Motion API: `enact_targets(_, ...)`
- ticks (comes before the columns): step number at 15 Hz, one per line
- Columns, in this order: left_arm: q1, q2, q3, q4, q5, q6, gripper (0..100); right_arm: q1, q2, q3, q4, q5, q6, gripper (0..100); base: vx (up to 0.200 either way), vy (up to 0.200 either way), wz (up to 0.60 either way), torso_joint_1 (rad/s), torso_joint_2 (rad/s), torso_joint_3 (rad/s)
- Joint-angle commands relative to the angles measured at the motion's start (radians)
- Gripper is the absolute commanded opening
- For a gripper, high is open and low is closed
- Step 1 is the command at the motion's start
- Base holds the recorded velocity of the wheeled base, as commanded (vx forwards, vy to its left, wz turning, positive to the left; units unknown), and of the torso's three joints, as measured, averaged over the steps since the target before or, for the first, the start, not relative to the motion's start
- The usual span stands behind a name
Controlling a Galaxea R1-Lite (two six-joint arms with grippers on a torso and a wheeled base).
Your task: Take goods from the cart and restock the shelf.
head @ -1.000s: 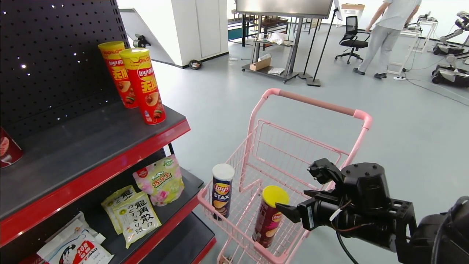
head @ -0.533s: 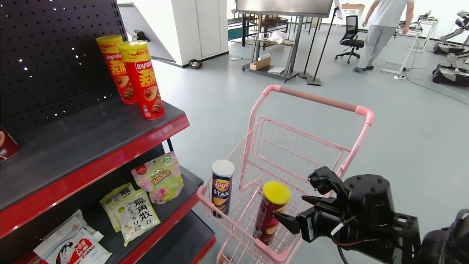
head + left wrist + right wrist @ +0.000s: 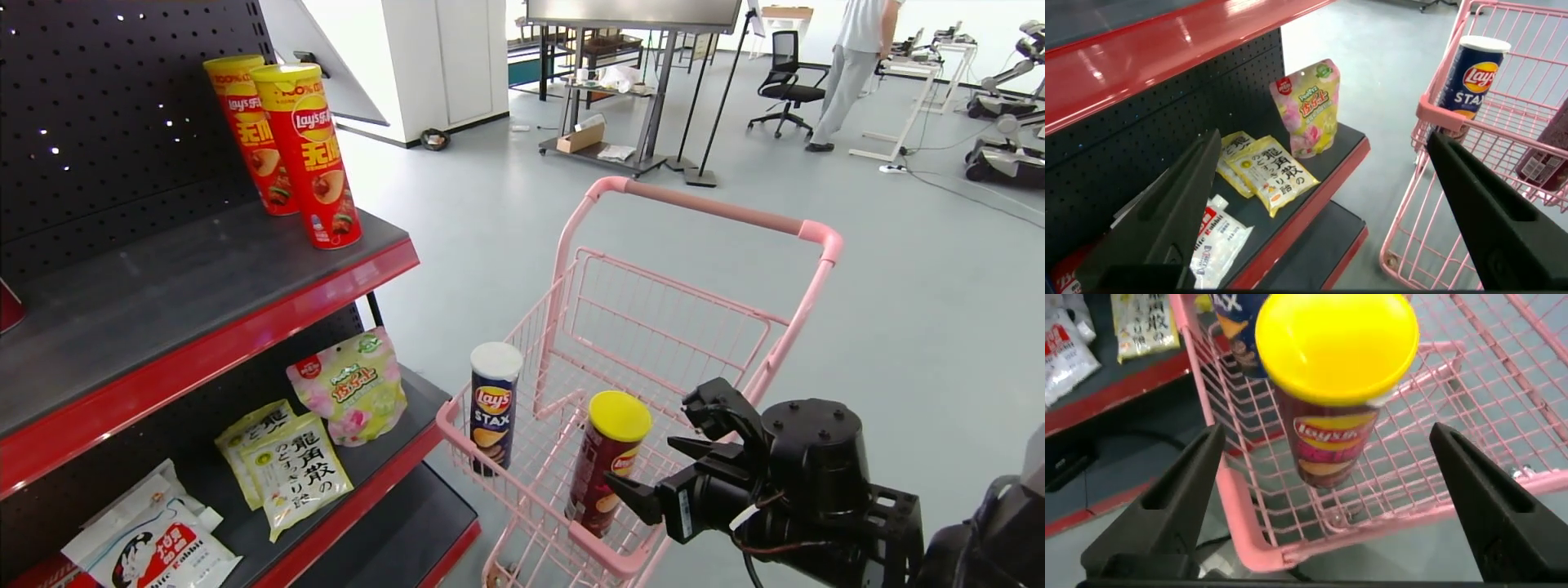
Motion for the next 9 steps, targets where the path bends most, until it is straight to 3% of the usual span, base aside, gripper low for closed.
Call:
enact_targets(1,0.000,-0.001,0.000,0.000,0.000,0.000,100,-0.006,0.066,0.019,-0.068,-0.001,0.008,100,0.000,0.000,0.00,0.000,0.00,0.000)
enact_targets(6,0.000,-0.001,0.000,0.000,0.000,0.000,100,-0.006,0.270,0.090,-0.441,-0.004,-0.001,100,0.000,0.000,0.00,0.000,0.00,0.000)
enact_targets(9,0.000,-0.001,0.000,0.000,0.000,0.000,100,-0.005,0.305,0.111,-0.447,0.000,-0.003,100,0.000,0.000,0.00,0.000,0.00,0.000)
